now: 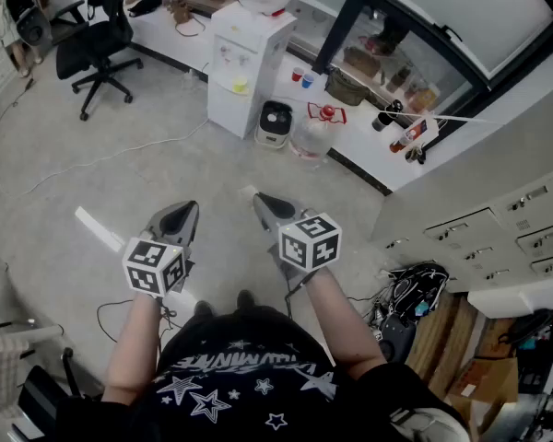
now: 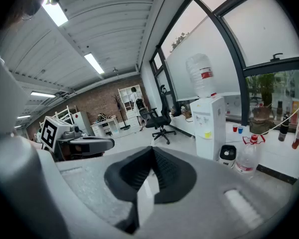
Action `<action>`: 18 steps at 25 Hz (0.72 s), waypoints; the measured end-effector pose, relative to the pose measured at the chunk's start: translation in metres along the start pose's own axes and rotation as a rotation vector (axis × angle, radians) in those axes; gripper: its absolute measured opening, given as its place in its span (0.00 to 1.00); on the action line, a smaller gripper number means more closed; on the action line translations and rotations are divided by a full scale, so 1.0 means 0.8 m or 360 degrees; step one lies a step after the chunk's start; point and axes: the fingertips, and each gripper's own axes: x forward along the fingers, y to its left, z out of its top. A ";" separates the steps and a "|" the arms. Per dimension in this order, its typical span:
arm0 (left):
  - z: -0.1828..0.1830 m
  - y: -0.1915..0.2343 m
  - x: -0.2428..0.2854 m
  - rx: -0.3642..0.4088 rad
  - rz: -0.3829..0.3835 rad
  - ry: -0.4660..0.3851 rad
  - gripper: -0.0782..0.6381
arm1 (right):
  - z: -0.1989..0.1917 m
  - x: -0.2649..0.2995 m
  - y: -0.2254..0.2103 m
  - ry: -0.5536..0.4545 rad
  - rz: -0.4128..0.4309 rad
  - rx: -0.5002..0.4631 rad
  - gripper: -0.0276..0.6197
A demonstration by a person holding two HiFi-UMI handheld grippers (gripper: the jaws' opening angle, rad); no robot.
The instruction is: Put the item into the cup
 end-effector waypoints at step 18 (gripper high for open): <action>-0.002 0.015 -0.038 0.0160 -0.0034 0.0070 0.12 | -0.010 0.021 0.044 0.0009 0.0033 -0.0091 0.04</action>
